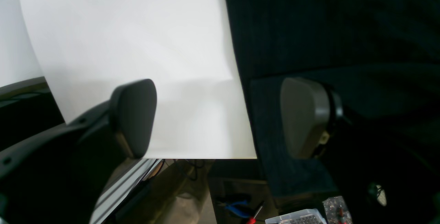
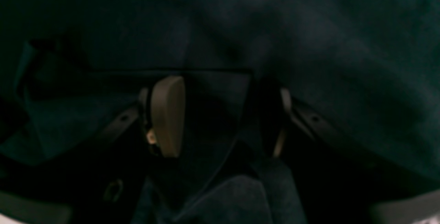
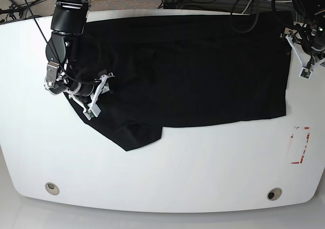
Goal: Fold the T-shirt properly
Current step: 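Release with the right gripper and grasp the shirt's bunched side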
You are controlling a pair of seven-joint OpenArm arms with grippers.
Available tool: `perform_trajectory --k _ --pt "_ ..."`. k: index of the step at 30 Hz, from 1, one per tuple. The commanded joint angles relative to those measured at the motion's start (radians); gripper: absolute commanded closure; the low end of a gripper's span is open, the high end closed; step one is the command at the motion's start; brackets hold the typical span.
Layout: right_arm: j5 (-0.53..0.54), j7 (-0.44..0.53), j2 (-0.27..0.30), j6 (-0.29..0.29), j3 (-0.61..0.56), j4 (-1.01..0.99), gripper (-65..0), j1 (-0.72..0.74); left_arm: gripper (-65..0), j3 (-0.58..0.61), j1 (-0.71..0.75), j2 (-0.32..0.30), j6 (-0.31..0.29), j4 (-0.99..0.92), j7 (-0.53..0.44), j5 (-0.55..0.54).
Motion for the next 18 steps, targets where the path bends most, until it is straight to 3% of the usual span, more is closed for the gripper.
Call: perform_trajectory --k 1,8,10,18 --pt "0.011 0.017 0.008 0.002 0.001 0.018 -28.9 0.022 -52.5 -0.005 -0.002 -0.015 0.002 0.015 -0.007 0.000" --pt "0.011 0.017 0.008 0.002 0.001 0.018 -5.4 0.022 -52.5 -0.005 0.000 -0.015 0.002 0.015 -0.007 0.000" --pt "0.011 0.017 0.008 0.002 0.001 0.024 -1.9 0.022 -52.5 -0.005 0.000 -0.015 0.002 0.015 -0.008 0.000" --pt "0.018 0.016 0.009 0.002 0.001 0.087 0.0 -0.001 -52.5 -0.004 0.000 -0.015 0.002 0.013 -0.008 0.000"
